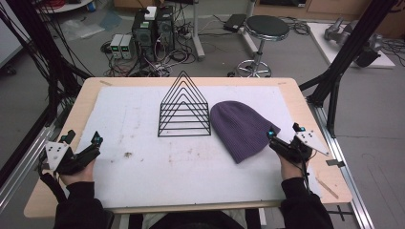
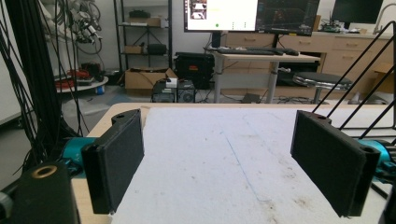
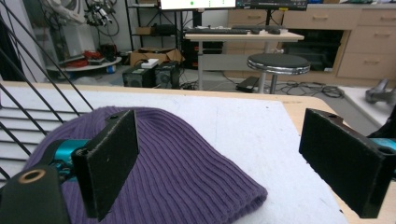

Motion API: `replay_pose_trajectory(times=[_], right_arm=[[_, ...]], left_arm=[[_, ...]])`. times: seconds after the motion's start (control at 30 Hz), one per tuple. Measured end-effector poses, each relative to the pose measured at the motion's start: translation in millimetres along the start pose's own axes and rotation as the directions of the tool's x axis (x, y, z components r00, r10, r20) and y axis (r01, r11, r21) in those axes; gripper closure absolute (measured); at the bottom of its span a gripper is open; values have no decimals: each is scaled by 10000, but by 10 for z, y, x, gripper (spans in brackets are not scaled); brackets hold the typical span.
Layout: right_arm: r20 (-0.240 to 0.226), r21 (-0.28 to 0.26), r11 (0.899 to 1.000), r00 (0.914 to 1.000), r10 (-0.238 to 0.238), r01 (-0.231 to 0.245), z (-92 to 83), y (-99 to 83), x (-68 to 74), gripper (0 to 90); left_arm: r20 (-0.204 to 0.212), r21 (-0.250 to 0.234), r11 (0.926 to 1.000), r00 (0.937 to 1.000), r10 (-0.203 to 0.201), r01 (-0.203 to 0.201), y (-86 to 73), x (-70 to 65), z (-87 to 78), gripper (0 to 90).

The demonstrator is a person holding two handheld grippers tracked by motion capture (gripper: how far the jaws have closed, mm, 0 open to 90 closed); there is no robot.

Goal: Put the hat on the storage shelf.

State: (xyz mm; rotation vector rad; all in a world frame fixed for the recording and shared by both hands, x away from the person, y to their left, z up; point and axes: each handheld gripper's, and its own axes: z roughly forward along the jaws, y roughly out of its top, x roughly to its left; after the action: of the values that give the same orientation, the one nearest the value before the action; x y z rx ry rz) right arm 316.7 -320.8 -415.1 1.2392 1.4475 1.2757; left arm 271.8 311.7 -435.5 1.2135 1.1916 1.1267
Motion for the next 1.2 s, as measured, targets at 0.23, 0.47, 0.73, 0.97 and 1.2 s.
replay_pose_trajectory(times=[0.23, 0.47, 0.73, 0.97, 1.2], right_arm=[[-290, 389, 9990, 9993, 216, -205, 85, 130, -58, 114], [-621, 671, 9969, 9974, -372, 414, 113, 281, -51, 115], [-1403, 1141, 9910, 9886, -544, 707, 256, 551, -58, 117], [-1833, 1498, 9844, 9809, -645, 927, 435, 791, -30, 117], [-2069, 2016, 9729, 9758, -706, 1131, 566, 865, -31, 116]], left_arm=[[2, 41, 10000, 10000, 58, -58, 2, -10, 4, 177], [10, 57, 9999, 10000, 93, -93, -2, -18, 17, 177], [6, 72, 9999, 9999, 140, -140, -3, -24, 19, 177], [10, 77, 9999, 9999, 126, -127, -6, -23, 23, 177], [40, 96, 9999, 9999, 126, -126, -7, -23, 25, 177]])
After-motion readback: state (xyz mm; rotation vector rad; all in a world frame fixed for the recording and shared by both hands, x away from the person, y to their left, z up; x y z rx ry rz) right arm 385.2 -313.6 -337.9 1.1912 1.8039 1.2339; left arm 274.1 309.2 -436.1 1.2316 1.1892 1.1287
